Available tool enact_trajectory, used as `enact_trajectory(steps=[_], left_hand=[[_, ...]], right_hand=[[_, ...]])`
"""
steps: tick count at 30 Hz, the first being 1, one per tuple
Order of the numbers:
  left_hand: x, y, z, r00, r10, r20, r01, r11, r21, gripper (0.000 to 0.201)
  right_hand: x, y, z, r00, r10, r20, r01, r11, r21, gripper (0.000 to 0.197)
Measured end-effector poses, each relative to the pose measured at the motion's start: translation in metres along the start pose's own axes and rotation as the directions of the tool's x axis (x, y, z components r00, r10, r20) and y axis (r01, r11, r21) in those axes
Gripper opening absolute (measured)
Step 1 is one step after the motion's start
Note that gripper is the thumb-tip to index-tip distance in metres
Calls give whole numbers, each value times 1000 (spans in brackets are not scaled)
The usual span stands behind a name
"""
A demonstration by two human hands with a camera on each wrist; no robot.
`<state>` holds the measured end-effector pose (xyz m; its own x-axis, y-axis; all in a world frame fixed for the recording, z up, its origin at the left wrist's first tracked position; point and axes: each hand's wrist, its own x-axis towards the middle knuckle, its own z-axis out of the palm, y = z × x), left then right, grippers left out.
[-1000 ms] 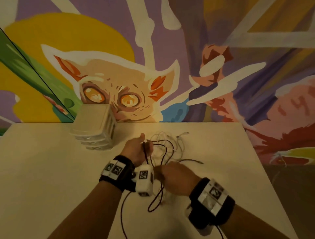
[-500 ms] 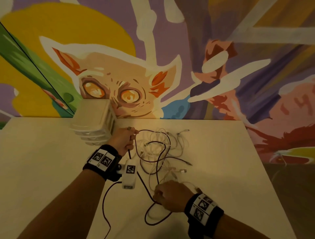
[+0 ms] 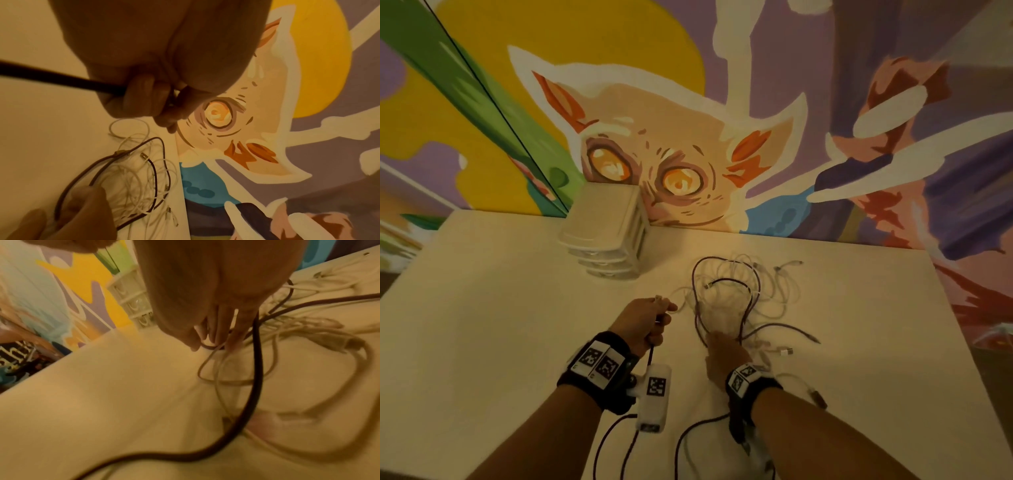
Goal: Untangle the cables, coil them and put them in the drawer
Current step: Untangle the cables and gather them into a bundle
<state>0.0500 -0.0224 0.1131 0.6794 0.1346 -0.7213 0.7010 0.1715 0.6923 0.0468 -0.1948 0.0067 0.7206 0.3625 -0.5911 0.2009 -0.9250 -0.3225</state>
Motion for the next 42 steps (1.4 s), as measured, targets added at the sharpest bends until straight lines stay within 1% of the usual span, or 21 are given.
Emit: enact_trajectory(steps=[2, 7, 10, 12, 15, 17, 19, 20, 22, 24, 26, 28, 29, 33, 35, 36, 38, 39, 40, 41, 42], left_hand=[[1, -1, -2, 1000, -8, 5, 8, 1000, -27, 26], [2, -1, -3, 999, -31, -19, 30, 998, -64, 23], [0, -3, -3, 998, -52, -30, 50, 995, -82, 24], [-1, -5, -1, 997, -62, -36, 58, 993, -101, 25], [-1, -9, 3, 998, -55, -32, 51, 992, -113, 26], [-3, -12, 5, 998, -51, -26, 47, 991, -125, 28], [-5, -13, 5, 998, -46, -42, 39, 987, -153, 32], [-7, -13, 5, 997, -45, -60, 33, 984, -175, 33], [-10, -13, 4, 995, -53, -87, 30, 968, -249, 34], [-12, -12, 6, 995, -54, -86, 23, 945, -325, 33], [-16, -5, 15, 999, -40, -31, 26, 931, -364, 32], [-20, 9, 29, 998, -1, 60, 25, 910, -414, 32], [-22, 19, 36, 994, 28, 105, 21, 897, -442, 35], [-43, 66, 57, 961, 187, 204, -94, 913, -397, 36], [-60, 95, 56, 914, 344, 217, -247, 894, -373, 30], [-68, 113, 51, 871, 452, 193, -361, 854, -374, 30], [-89, 156, 30, 756, 654, 27, -600, 708, -373, 30], [-99, 179, 13, 682, 722, -116, -710, 616, -342, 28], [-109, 201, -5, 590, 760, -273, -804, 525, -277, 25], [-116, 219, -26, 495, 765, -412, -868, 458, -191, 24], [-121, 232, -42, 403, 773, -490, -905, 415, -90, 23]], right_hand=[[-4, 10, 6, 1000, 19, -8, -19, 998, -58, 55], [-16, 27, 7, 1000, -9, -15, 6, 981, -192, 42], [-24, 34, 1, 999, 22, 27, -17, 984, -176, 36], [-32, 34, 4, 998, 17, 54, -8, 986, -169, 41], [-40, 30, 12, 998, -60, 14, 61, 967, -249, 49], [-45, 27, 15, 996, -83, 24, 86, 954, -287, 44], [-49, 27, 16, 998, -65, 22, 68, 967, -244, 42], [-52, 25, 13, 998, -59, -23, 53, 982, -180, 42], [-60, 16, -1, 969, -65, -238, 82, 995, 60, 31], [-70, 2, -23, 877, -26, -479, 209, 920, 333, 8], [-78, -13, -47, 789, -16, -614, 348, 835, 427, 6], [-84, -25, -64, 753, -108, -649, 437, 818, 372, 3], [-87, -30, -70, 753, -153, -640, 443, 837, 321, 5], [-91, -21, -83, 791, -160, -590, 407, 858, 313, 12], [-90, -3, -86, 835, -133, -534, 345, 882, 321, 14], [-89, 9, -88, 862, -119, -492, 310, 892, 328, 16], [-87, 35, -94, 914, -82, -398, 231, 910, 343, 21], [-88, 47, -99, 933, -55, -356, 188, 916, 353, 21], [-91, 58, -105, 943, -34, -330, 156, 923, 352, 22], [-93, 65, -112, 946, -31, -324, 148, 927, 344, 24], [-96, 69, -122, 941, -36, -337, 157, 927, 340, 26]])
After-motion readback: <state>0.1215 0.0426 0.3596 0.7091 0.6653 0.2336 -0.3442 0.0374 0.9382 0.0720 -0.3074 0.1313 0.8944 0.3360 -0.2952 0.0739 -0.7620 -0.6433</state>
